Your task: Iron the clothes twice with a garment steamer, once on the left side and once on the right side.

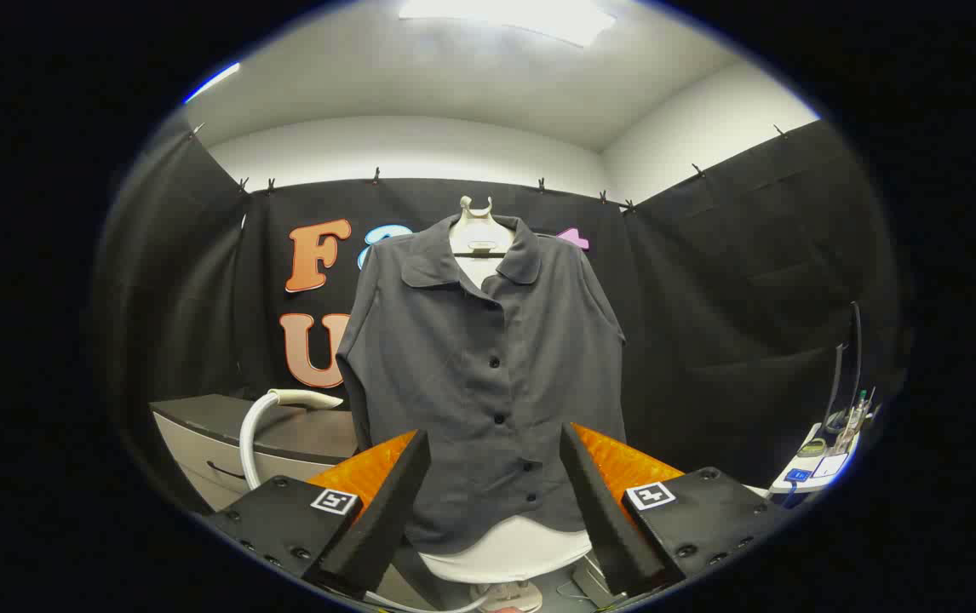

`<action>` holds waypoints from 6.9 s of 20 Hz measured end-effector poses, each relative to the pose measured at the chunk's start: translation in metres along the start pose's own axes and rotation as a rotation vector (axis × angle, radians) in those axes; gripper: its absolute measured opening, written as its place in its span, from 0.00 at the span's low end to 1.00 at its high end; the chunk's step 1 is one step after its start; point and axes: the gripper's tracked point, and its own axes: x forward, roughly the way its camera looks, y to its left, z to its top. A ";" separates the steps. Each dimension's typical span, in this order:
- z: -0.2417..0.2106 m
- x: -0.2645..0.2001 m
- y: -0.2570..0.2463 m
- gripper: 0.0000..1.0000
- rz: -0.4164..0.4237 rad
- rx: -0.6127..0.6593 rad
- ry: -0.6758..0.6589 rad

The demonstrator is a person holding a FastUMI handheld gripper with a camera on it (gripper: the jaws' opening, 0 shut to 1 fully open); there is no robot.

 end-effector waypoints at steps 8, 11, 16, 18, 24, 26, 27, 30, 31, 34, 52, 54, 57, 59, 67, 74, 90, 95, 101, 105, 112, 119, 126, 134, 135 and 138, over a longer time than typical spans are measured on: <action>0.001 -0.003 0.002 0.98 0.000 -0.003 -0.003; 0.002 -0.004 0.003 0.98 0.003 -0.003 -0.001; 0.003 -0.005 0.003 0.98 0.000 -0.003 -0.003; 0.001 -0.004 0.003 0.98 0.001 -0.003 0.000; 0.000 -0.003 0.003 0.98 -0.001 0.000 0.003; -0.002 -0.001 0.002 0.98 -0.004 0.002 0.008; -0.003 0.000 0.001 0.98 -0.003 0.005 0.012; -0.009 0.001 0.000 0.98 -0.006 0.007 0.025; -0.011 0.001 -0.001 0.98 -0.007 0.007 0.032; -0.017 0.000 -0.001 0.98 -0.008 0.016 0.047; 0.026 0.018 0.016 0.98 0.061 -0.053 -0.052; 0.047 0.031 0.041 0.98 0.119 -0.049 -0.072; 0.068 0.054 0.101 0.98 0.253 -0.007 -0.048; 0.079 0.075 0.147 0.98 0.346 0.029 -0.011; 0.052 0.180 0.344 0.99 0.578 0.102 0.360; -0.044 0.258 0.448 0.98 0.524 -0.010 0.699; -0.204 0.332 0.466 0.60 0.366 -0.099 1.030; -0.199 0.330 0.465 0.43 0.384 0.004 1.018; -0.144 0.299 0.482 0.40 0.519 0.036 0.843; -0.108 0.262 0.481 0.39 0.612 -0.018 0.699; -0.045 0.181 0.459 0.39 0.739 0.044 0.535; 0.020 0.097 0.394 0.39 0.776 0.127 0.343; 0.070 0.043 0.278 0.39 0.713 0.161 0.194; 0.090 0.045 0.136 0.39 0.548 0.141 0.072; 0.090 0.044 0.118 0.39 0.530 0.145 0.065; 0.083 0.041 0.077 0.39 0.494 0.137 0.049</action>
